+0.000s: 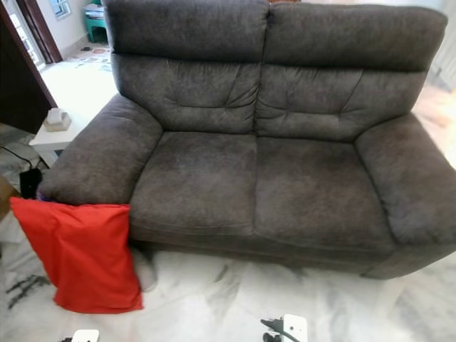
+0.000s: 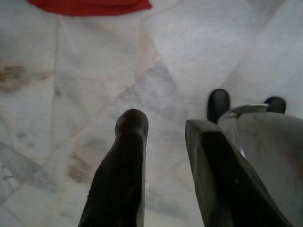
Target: Move the pillow to the sofa from floor
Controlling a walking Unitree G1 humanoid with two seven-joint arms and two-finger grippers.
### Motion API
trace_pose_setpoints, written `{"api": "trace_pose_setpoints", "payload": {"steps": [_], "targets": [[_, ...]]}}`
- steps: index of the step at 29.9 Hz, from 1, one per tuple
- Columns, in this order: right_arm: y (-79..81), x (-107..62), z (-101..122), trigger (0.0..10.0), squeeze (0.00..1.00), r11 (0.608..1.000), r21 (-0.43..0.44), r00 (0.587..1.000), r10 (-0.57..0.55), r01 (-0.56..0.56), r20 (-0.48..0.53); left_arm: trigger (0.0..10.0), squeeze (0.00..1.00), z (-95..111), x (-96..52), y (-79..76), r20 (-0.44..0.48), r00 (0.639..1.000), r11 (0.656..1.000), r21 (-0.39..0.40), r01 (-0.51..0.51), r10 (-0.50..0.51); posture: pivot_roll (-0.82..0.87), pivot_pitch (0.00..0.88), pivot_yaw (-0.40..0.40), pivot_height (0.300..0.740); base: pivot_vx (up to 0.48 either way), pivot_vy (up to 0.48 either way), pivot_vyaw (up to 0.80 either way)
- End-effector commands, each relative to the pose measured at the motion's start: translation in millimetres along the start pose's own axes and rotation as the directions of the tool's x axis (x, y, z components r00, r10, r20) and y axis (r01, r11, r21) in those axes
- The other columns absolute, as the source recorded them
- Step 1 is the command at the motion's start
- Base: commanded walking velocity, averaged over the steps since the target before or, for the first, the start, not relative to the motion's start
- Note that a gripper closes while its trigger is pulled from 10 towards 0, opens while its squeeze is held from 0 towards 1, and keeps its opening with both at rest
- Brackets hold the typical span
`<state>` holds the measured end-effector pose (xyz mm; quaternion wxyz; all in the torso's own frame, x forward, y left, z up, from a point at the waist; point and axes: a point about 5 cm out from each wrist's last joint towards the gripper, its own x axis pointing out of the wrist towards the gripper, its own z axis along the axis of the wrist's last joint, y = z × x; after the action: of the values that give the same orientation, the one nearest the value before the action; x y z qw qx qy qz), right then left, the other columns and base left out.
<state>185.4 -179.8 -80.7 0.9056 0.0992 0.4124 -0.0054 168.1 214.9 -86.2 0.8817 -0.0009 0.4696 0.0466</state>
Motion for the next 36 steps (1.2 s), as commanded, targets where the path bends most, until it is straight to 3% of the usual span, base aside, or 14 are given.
{"api": "trace_pose_setpoints", "payload": {"steps": [1, 27, 36], "targets": [[2.3, -0.4, -4.0, 10.0, 0.0, 1.0, 0.0, 1.0, 0.003, -0.003, -0.011, 10.0, 0.0, -6.9, -1.5, 4.7, -0.029, 1.0, 1.0, -0.002, -0.011, 0.011, -0.05, 0.111, 0.043, 0.74, 0.0, 0.465, 0.0], [-0.3, -0.8, -3.2, 10.0, 0.0, 1.0, -0.017, 1.0, 0.0, 0.0, -0.012, 10.0, 0.0, -7.0, -1.3, 2.4, -0.028, 1.0, 1.0, -0.01, -0.007, 0.006, -0.05, 0.111, 0.032, 0.74, 0.0, 0.464, 0.0], [0.1, -0.9, -3.7, 10.0, 0.0, 1.0, -0.011, 1.0, 0.0, 0.0, -0.012, 10.0, 0.0, -6.4, -1.3, 2.8, -0.023, 1.0, 1.0, -0.004, -0.002, 0.002, -0.05, 0.109, 0.033, 0.74, 0.0, 0.027, 0.0]]}}
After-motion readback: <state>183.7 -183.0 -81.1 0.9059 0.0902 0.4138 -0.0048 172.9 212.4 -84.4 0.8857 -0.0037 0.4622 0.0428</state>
